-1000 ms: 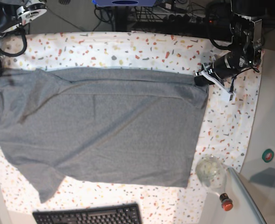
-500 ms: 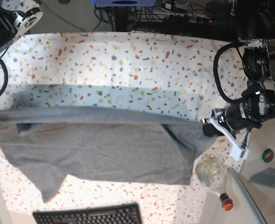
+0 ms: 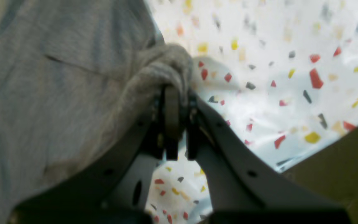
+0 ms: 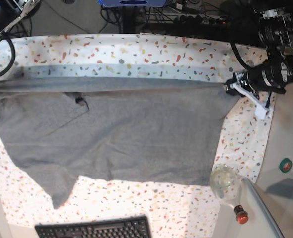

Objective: Layout the t-shirt on the table in an organized manner, then fold the t-shirt properly
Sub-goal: 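Lift the t-shirt edge with both grippers and lay it flat again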

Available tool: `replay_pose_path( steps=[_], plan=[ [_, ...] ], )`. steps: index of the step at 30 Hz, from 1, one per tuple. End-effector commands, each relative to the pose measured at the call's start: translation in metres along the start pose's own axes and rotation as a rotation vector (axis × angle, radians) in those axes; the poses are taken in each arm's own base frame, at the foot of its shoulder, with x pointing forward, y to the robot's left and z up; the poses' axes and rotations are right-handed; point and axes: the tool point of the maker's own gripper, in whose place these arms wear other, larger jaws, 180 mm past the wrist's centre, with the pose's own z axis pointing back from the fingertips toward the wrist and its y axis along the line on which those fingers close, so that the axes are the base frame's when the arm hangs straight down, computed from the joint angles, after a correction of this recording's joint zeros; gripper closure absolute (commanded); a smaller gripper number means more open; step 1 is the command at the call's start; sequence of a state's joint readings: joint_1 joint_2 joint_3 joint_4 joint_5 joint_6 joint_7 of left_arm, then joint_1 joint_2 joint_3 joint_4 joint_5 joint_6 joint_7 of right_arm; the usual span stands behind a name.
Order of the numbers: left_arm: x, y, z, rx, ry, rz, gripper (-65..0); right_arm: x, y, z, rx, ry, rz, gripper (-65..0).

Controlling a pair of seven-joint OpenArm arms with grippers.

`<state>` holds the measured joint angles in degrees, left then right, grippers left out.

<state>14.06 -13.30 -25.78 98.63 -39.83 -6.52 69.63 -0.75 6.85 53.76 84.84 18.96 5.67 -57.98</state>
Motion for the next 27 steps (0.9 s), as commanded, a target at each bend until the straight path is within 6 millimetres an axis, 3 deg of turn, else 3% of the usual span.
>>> replay_pose_path(
  steps=[1,5,11,17,27],
  plan=[
    [-0.002,0.005,0.004,0.013,-0.018,-0.007,0.0,0.012,-0.009,0.001,-0.013,-0.047,0.014,0.0],
    [-0.037,0.021,0.007,0.048,0.032,0.018,0.0,-0.014,-0.034,-0.011,-0.048,-0.012,0.014,0.0],
    [-0.064,0.034,0.003,0.068,0.098,0.059,0.0,-0.034,-0.052,-0.018,-0.077,0.012,0.003,0.0],
    [-0.070,0.046,-0.002,0.089,0.058,0.079,0.0,-0.036,-0.065,-0.015,-0.095,0.005,-0.049,0.0],
    [-0.072,0.047,-0.003,0.090,0.060,0.084,0.0,-0.048,-0.056,-0.016,-0.078,0.022,-0.060,0.0]
  ],
)
